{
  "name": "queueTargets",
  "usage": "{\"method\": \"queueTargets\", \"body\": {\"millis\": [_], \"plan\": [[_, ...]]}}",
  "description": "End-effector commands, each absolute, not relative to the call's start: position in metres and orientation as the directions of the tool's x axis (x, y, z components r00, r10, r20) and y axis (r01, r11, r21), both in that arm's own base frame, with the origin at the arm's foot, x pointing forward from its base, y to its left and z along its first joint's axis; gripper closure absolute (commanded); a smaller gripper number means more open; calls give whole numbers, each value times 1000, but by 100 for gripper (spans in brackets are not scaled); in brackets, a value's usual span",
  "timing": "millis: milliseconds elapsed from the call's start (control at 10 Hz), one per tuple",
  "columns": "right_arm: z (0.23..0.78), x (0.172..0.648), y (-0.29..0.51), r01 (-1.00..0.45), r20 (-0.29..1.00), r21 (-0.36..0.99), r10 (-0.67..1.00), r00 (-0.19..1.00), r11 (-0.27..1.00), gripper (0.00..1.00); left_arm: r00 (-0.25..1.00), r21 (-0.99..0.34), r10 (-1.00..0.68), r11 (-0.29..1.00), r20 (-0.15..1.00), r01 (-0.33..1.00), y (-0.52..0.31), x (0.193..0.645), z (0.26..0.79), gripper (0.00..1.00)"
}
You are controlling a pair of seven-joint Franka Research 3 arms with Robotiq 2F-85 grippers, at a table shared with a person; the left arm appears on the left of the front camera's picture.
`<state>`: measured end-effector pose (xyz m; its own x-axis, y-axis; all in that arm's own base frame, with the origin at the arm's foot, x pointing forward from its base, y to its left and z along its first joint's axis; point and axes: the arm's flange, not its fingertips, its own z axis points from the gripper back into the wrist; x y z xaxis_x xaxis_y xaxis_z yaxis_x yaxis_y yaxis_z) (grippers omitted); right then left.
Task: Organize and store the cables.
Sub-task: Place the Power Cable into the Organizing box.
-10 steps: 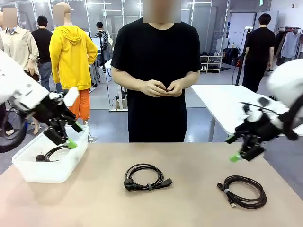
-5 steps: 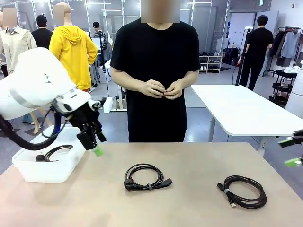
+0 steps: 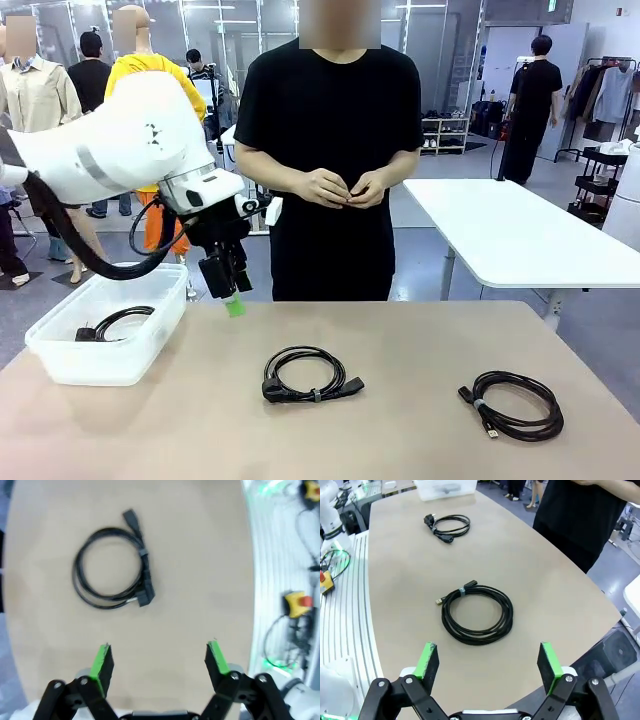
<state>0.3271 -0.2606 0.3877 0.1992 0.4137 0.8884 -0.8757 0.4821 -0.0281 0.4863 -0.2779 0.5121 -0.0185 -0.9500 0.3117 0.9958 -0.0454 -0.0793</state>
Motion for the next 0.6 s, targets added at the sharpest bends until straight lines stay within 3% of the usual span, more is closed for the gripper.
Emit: {"method": "queueTargets", "body": {"millis": [0,500], "plan": [[395,328,-250,-886,874,-41,447,193,462,0,-9,-37,-951,-22,309,999,-271,484,507,7],[395,328,-250,-886,874,-41,447,193,462,0,-9,-37,-951,-22,309,999,-271,484,507,7]]}}
